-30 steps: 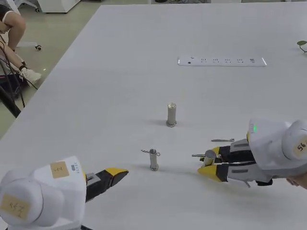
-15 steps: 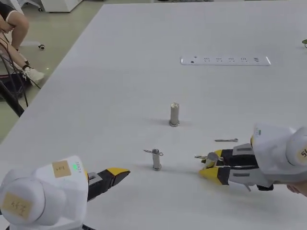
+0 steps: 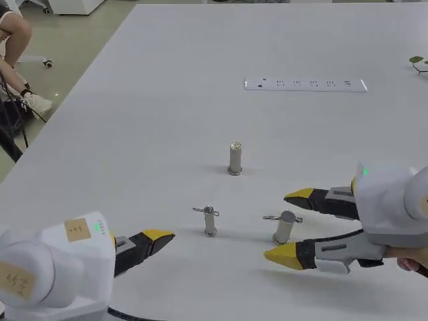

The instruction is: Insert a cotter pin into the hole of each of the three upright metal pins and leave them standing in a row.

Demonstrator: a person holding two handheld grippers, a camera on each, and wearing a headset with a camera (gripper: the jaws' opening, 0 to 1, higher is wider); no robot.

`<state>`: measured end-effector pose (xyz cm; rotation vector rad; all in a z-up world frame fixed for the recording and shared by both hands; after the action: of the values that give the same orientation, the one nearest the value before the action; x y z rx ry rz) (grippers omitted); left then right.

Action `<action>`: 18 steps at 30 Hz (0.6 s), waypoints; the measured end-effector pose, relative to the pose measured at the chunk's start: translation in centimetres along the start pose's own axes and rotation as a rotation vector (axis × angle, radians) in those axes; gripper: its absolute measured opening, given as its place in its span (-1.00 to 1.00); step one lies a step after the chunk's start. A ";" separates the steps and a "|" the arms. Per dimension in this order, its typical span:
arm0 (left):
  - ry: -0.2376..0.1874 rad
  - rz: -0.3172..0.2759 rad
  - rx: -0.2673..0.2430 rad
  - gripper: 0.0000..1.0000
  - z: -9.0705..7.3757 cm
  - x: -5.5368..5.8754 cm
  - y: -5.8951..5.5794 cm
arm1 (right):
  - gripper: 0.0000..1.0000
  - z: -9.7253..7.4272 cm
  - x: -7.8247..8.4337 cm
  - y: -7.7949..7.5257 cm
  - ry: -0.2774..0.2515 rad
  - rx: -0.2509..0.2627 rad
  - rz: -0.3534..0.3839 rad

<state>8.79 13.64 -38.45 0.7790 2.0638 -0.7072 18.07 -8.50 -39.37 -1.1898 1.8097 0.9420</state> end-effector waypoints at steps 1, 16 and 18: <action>0.000 0.001 -0.001 0.94 0.0 0.0 0.1 | 0.37 -0.3 -0.3 0.3 -0.029 -0.009 0.024; -0.068 -0.009 0.017 0.87 1.1 -4.9 2.3 | 0.85 -4.4 -0.6 3.3 -0.060 0.084 0.105; -0.051 0.003 0.022 0.83 1.5 -5.6 2.7 | 0.88 -4.8 -0.2 3.8 -0.044 0.085 0.106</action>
<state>14.17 12.76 -35.21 0.7683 2.0120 -0.7418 13.58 -11.54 -36.47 -1.0212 1.8738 0.9339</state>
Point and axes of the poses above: the centre of the closed fingertips' face, and the gripper's own axes: z roughly forward along the fingers, y roughly to its left, x roughly out of its underside, the point moved 9 cm from there along -z, roughly backward along the fingers, and after that the axes turned 5 degrees about -x, right-handed, at the moved point
